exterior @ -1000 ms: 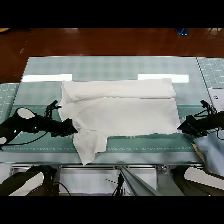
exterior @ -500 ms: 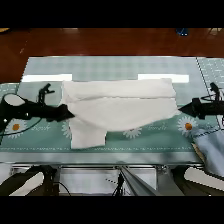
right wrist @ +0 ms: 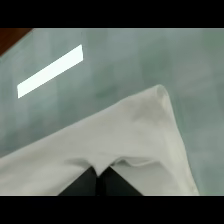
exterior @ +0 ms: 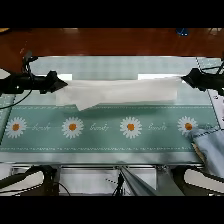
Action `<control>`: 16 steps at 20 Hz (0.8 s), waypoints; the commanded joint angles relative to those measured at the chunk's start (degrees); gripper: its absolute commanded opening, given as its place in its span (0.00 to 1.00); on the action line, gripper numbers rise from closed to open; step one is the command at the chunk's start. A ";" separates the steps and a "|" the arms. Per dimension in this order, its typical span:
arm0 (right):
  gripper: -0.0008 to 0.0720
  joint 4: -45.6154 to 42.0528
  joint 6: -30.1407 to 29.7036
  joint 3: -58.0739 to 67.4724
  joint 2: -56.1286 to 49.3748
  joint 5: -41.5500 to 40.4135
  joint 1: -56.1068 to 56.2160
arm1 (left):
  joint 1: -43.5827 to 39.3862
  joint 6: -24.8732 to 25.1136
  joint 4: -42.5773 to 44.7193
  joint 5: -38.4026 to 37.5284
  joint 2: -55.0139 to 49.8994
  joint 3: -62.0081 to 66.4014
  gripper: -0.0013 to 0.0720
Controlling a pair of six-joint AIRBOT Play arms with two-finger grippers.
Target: Fold the shirts.
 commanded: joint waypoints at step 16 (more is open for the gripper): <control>0.06 -13.84 -0.68 3.28 -11.67 -10.82 7.37 | 1.62 0.48 -1.14 -9.57 -29.59 19.91 0.31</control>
